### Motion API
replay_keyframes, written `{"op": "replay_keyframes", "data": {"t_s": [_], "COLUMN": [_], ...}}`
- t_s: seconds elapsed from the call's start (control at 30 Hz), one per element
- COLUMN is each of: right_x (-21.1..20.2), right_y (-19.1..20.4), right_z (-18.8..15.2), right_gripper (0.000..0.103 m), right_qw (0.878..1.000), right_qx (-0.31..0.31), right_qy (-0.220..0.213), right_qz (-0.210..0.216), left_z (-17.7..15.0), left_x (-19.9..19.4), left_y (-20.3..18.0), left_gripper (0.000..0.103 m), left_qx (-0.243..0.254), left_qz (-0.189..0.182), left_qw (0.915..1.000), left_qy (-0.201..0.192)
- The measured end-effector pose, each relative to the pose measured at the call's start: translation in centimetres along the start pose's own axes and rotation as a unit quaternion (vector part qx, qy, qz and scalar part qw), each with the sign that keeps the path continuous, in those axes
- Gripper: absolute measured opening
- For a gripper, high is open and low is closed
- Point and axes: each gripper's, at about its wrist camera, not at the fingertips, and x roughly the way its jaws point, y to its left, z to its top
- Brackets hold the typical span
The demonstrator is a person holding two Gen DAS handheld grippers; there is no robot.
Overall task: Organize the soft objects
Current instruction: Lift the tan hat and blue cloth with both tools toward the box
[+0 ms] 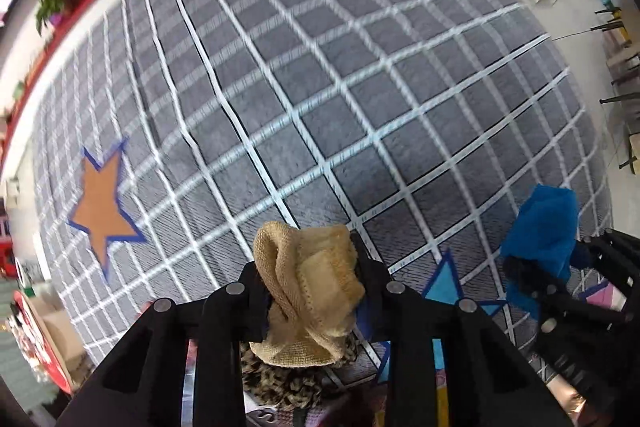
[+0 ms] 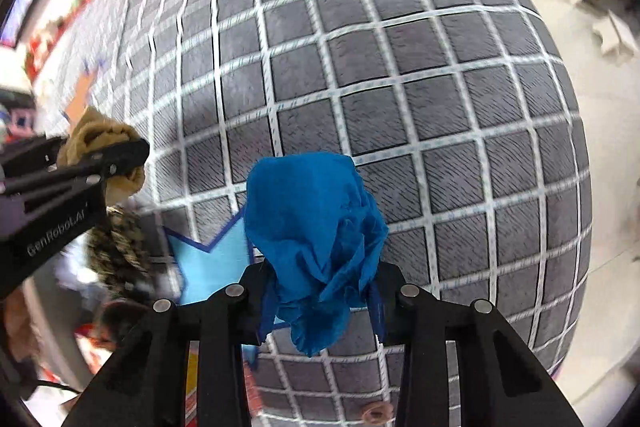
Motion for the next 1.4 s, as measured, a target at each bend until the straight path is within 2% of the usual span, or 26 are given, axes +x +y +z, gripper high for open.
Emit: {"op": "replay_keyframes", "data": {"t_s": [0.17, 0.27, 0.4, 0.5, 0.6, 0.7, 0.83, 1.03, 1.2, 1.4], "right_x": [-3.4, -5.4, -8.4, -10.4, -12.0, -13.5, -14.6, -14.3, -14.0, -13.6], "right_y": [-2.9, -4.6, -6.6, -7.3, -7.6, -7.9, -7.9, -6.9, -5.1, -2.1], "right_z": [-1.2, -3.4, -6.9, -9.8, -12.5, -15.7, -18.6, -22.3, -24.8, -26.4], "right_gripper": [0.038, 0.038, 0.038, 0.038, 0.038, 0.038, 0.038, 0.038, 0.038, 0.038], "right_qw": [0.998, 0.994, 0.988, 0.981, 0.977, 0.971, 0.965, 0.966, 0.972, 0.979], "right_qx": [0.052, 0.088, 0.129, 0.157, 0.172, 0.192, 0.21, 0.209, 0.186, 0.151], "right_qy": [-0.031, -0.051, -0.082, -0.106, -0.124, -0.143, -0.157, -0.151, -0.146, -0.139], "right_qz": [0.03, 0.039, 0.034, 0.032, 0.025, 0.01, 0.005, 0.003, 0.01, 0.014], "left_z": [-0.2, -1.2, -4.1, -5.8, -8.4, -11.2, -15.1, -20.4, -23.2, -25.3], "left_x": [-4.6, -7.5, -11.3, -13.3, -15.8, -17.4, -18.5, -19.2, -18.8, -19.1], "left_y": [-0.3, -1.2, -3.5, -5.9, -8.4, -10.5, -12.4, -13.8, -13.5, -11.6], "left_gripper": [0.034, 0.034, 0.034, 0.034, 0.034, 0.034, 0.034, 0.034, 0.034, 0.034], "left_qx": [0.008, 0.033, 0.089, 0.12, 0.167, 0.218, 0.263, 0.315, 0.337, 0.328], "left_qz": [-0.01, -0.021, -0.042, -0.064, -0.083, -0.097, -0.125, -0.142, -0.138, -0.12], "left_qw": [0.9987, 0.9957, 0.9871, 0.9805, 0.9701, 0.9577, 0.9448, 0.9283, 0.9224, 0.9264], "left_qy": [-0.049, -0.084, -0.126, -0.142, -0.155, -0.161, -0.15, -0.137, -0.129, -0.14]}}
